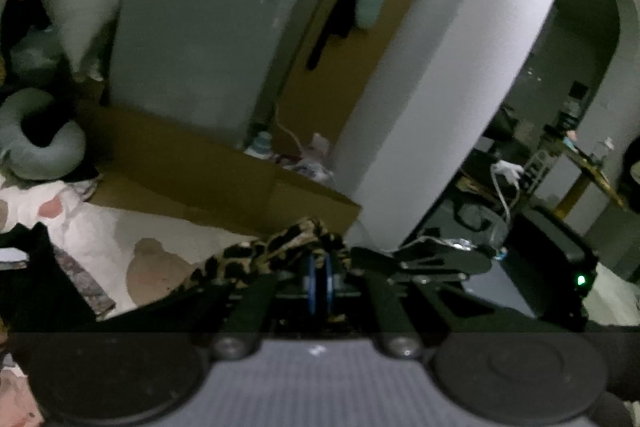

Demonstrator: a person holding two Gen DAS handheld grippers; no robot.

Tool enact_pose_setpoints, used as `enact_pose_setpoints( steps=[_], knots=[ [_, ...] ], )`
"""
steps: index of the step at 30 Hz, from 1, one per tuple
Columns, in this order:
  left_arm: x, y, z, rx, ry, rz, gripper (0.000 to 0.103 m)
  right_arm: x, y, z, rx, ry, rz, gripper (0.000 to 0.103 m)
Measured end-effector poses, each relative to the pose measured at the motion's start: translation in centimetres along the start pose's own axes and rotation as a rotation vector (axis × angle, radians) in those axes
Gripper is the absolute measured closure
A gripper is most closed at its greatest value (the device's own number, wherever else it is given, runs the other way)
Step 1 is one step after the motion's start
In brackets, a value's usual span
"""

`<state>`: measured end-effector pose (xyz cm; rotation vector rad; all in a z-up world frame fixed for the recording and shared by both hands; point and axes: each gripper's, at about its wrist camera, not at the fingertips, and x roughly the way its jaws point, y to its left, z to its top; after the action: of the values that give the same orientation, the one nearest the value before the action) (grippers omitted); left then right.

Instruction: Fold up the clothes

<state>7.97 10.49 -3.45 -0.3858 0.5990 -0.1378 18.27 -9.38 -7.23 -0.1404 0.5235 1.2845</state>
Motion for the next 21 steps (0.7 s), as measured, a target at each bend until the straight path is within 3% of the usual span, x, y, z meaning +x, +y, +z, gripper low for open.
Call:
enact_pose_setpoints(
  steps=[7, 21],
  knots=[
    [3.4, 1.2, -1.3, -0.007, 0.062, -0.012, 0.098, 1.2, -0.6, -1.8, 0.025, 0.034, -0.004, 0.098],
    [14.5, 10.3, -8.5, -0.110, 0.226, 0.001, 0.098, 9.4, -6.2, -12.3, 0.194, 0.177, -0.024, 0.098]
  ],
)
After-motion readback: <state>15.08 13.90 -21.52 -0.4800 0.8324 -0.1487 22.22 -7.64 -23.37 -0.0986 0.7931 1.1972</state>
